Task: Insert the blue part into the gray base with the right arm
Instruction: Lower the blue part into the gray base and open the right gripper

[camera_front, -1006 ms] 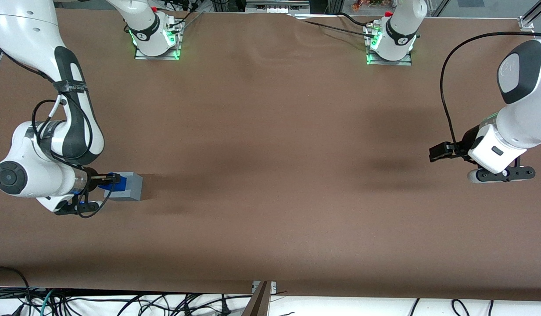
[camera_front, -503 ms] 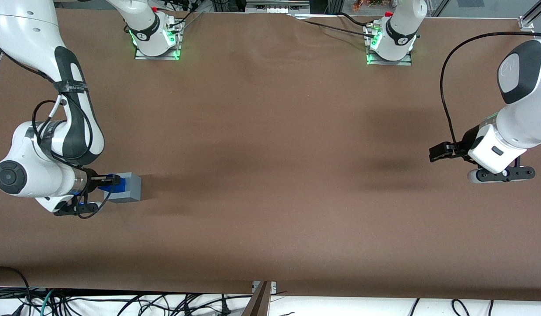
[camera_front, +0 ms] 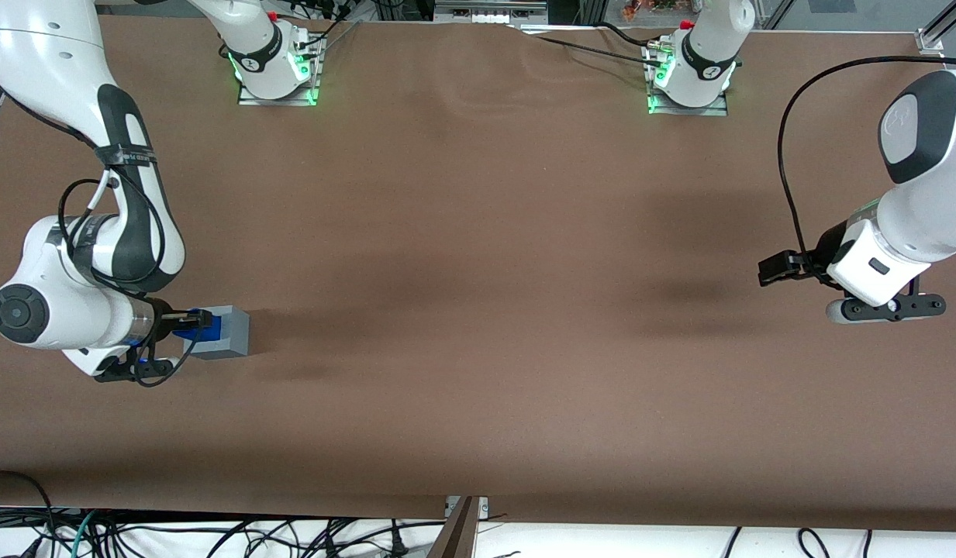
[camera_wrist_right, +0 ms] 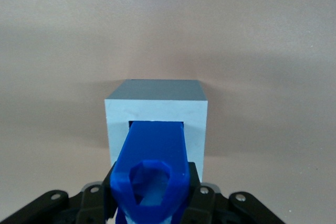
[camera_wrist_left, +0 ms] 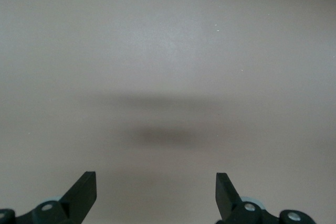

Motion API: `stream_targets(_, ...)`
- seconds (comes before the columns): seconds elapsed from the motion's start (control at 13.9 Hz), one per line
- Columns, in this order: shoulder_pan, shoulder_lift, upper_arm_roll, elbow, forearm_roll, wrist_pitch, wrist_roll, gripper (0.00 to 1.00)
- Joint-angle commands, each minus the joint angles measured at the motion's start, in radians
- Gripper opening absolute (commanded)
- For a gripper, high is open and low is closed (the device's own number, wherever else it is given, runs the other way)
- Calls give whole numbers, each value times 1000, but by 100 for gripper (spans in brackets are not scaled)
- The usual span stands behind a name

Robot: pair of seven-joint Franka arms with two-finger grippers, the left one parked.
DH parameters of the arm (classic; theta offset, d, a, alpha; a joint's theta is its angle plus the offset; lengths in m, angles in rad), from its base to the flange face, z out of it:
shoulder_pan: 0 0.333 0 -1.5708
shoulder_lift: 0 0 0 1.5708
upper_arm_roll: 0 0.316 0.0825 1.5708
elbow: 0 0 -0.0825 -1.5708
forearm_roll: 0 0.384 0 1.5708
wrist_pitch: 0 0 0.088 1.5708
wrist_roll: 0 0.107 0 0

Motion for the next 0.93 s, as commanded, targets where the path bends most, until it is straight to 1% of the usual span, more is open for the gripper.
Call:
stream_targets(0.0, -8, 8, 7, 10, -20, 12, -3, 0)
stream_targets(0.14, -8, 8, 7, 10, -20, 12, -3, 0)
stream_targets(0.22, -8, 8, 7, 10, -20, 11, -2, 7)
stream_targets(0.29, -8, 8, 7, 10, -19, 11, 8, 64)
stream_targets(0.36, -8, 7, 7, 10, -16, 6, 11, 99)
stream_targets(0.65, -5, -25, 7, 11, -13, -8, -3, 99)
stream_targets(0.86, 0, -82, 11, 14, -11, -73, -3, 99)
